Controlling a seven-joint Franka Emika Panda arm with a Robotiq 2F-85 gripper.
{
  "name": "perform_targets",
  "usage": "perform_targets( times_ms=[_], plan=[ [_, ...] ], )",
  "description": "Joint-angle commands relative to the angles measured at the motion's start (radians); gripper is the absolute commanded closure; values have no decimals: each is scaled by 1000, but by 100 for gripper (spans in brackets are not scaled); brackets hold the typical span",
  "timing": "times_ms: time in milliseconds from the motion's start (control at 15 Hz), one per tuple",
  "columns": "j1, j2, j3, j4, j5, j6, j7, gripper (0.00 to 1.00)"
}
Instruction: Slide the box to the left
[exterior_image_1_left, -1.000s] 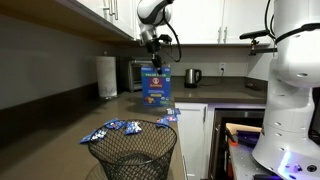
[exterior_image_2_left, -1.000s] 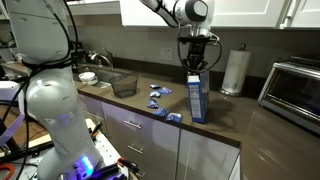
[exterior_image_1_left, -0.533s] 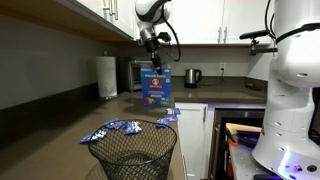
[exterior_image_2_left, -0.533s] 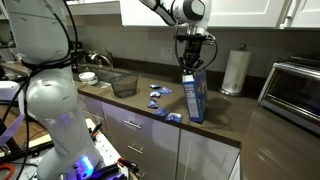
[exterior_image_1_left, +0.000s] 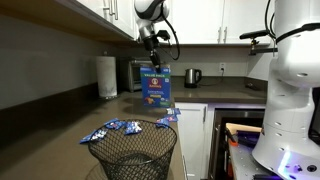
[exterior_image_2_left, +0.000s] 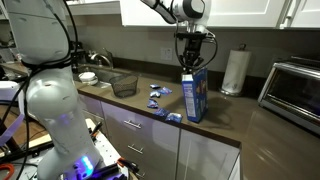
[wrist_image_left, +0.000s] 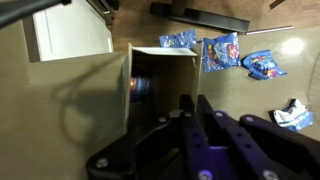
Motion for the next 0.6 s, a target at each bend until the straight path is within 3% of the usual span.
perform_targets(
  times_ms=[0, 400, 467, 533],
  plan=[
    [-13, 6, -14, 9, -16, 19, -20, 57],
    [-36, 19, -44, 1, 0, 61, -29, 19],
    [-39, 21, -47, -2, 5, 66, -34, 43],
    [-42, 23, -48, -7, 12, 72, -39, 59]
  ],
)
